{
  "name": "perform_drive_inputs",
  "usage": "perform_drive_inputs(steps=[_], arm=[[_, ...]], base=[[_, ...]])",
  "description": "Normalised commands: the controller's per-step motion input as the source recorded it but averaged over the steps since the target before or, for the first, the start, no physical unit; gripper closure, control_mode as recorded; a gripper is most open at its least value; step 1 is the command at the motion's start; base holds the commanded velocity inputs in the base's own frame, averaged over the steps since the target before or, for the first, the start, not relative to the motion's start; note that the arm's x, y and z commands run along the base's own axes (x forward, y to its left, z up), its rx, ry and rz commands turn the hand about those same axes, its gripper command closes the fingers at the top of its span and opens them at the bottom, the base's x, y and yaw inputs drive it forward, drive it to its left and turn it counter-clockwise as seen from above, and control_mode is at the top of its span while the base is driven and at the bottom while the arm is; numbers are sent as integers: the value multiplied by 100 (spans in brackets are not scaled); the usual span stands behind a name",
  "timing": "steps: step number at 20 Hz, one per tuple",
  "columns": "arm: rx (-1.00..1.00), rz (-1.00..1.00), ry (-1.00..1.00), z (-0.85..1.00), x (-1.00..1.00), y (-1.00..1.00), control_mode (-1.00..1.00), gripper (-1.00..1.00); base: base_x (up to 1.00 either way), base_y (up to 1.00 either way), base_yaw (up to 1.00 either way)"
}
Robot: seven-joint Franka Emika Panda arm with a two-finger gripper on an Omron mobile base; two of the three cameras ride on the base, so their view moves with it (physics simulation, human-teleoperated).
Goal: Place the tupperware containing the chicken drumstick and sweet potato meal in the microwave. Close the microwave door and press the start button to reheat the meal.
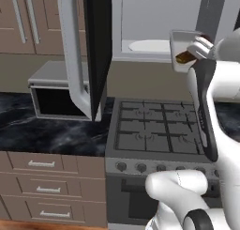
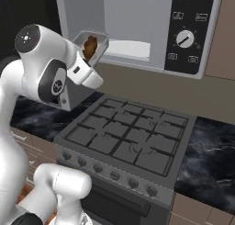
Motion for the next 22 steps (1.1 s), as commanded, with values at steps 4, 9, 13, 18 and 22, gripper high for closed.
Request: perform_drive_inputs(steps=[4,9,13,18,22], arm=[[0,-1,7,11,55,-18,-100,100],[0,-1,11,12,54,-20,-100,100],[0,-1,7,5,52,-9,-100,100],[0,0,1,0,57,0,-100,100],[0,0,0,-4,60,-1,-100,100]], base=[[0,0,0],[0,0,0],[0,0,0],[0,0,0],[0,0,0]])
